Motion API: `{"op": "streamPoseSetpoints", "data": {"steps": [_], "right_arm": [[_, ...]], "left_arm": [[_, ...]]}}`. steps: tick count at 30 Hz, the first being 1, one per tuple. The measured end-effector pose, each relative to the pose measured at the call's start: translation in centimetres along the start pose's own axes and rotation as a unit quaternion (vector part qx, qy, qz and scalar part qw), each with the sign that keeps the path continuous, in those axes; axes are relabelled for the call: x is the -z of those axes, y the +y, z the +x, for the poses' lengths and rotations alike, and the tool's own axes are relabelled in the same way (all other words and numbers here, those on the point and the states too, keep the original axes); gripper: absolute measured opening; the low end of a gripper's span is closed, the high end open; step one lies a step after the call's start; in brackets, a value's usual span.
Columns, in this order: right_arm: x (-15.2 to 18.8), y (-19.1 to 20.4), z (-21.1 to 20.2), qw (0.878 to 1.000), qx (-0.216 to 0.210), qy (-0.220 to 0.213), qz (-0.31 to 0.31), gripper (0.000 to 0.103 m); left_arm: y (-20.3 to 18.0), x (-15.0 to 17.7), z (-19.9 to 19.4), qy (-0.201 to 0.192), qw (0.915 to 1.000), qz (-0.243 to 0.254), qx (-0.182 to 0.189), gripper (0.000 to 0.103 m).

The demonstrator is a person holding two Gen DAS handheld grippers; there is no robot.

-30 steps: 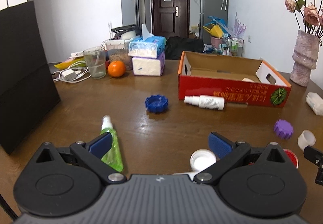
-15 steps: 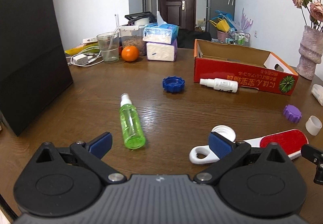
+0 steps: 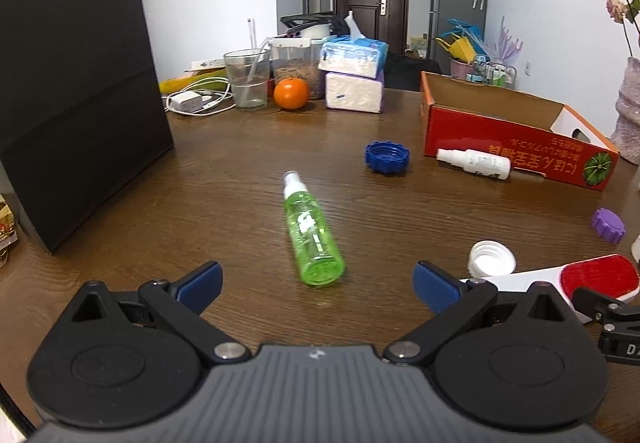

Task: Organize rigid objects
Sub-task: 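Withdraw both tools from the box back toward the table objects, then grasp the red lint roller with the right gripper while the left gripper grasps the green spray bottle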

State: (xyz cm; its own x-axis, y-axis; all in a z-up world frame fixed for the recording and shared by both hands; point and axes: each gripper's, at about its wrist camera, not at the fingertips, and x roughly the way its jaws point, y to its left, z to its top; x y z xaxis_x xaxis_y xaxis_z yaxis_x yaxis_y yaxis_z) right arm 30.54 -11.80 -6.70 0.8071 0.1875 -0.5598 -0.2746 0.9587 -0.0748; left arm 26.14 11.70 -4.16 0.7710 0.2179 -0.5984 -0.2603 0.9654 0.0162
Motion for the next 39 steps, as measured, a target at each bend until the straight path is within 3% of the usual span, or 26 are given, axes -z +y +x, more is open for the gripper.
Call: {"op": "streamPoseSetpoints", "data": {"steps": [15, 24, 31, 39], "right_arm": [[0.1, 0.0, 2.4, 0.998, -0.009, 0.0, -0.057, 0.103], [1.0, 1.0, 1.8, 0.997, 0.023, -0.003, -0.08, 0.098], [-0.1, -0.9, 1.3, 0.996, -0.027, -0.013, -0.083, 0.103], [-1.8, 0.2, 3.7, 0.985, -0.061, -0.001, -0.158, 0.103]], "left_arm": [[1.9, 0.3, 1.4, 0.011, 0.9999, -0.008, -0.01, 0.103], [2.5, 0.6, 2.4, 0.021, 0.9996, -0.011, -0.014, 0.103], [2.7, 0.5, 2.4, 0.018, 0.9996, -0.01, -0.017, 0.103], [2.8, 0.0, 2.4, 0.015, 0.9995, -0.013, -0.024, 0.103]]}}
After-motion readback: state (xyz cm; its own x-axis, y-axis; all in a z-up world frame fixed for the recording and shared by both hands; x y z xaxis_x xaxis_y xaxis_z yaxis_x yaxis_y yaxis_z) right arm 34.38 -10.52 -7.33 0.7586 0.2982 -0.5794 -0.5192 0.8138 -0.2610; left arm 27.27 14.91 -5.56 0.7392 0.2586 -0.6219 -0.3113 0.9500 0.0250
